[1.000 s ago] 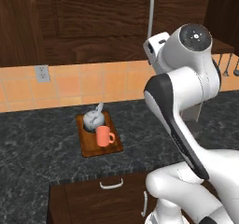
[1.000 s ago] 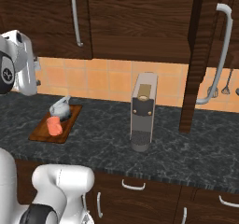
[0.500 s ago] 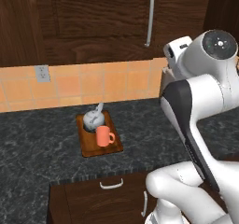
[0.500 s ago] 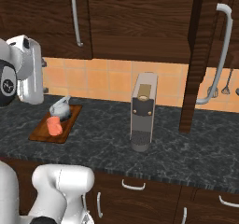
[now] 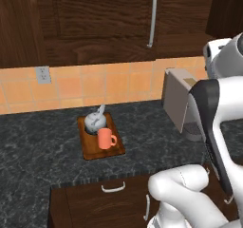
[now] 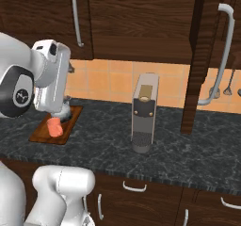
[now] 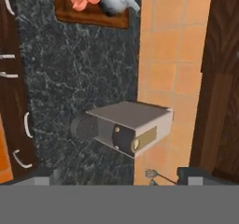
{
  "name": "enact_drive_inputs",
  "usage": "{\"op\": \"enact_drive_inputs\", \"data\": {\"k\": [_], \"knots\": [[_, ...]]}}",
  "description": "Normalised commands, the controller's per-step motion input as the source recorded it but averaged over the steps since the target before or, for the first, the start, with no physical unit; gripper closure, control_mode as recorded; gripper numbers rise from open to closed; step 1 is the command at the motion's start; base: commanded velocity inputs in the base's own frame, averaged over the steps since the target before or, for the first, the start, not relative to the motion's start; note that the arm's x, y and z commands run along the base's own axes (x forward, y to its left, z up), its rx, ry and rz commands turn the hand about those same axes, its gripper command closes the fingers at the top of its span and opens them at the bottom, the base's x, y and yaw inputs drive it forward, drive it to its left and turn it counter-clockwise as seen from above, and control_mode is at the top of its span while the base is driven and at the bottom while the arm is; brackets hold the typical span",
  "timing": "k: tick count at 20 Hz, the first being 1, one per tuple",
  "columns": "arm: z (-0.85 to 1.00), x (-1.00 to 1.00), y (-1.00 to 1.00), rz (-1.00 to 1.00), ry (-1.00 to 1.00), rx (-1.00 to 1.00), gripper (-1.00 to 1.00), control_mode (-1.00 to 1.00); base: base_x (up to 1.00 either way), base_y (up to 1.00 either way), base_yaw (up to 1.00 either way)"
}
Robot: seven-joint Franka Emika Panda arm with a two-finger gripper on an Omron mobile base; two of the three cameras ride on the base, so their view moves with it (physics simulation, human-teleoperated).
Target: Pick the kettle from the counter and place it on the tray. Then pick the mug from the cabinet and place it on the tray. Then close the cabinet doors.
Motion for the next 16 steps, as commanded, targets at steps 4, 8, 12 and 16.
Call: {"op": "enact_drive_inputs", "data": {"k": [4,8,12,16], "knots": [[0.0,-0.47,-0.69,-0.28,-0.02,0.12,-1.0,-1.0,0.0,0.0,0.0],[0.0,-0.48,-0.75,-0.27,0.0,0.13,-1.0,-1.0,0.0,0.0,0.0],[0.0,-0.41,-0.84,-0.18,0.0,0.1,-1.0,-1.0,0.0,0.0,0.0],[0.0,-0.21,-0.76,-0.06,0.0,0.01,-1.0,-1.0,0.0,0.0,0.0]]}}
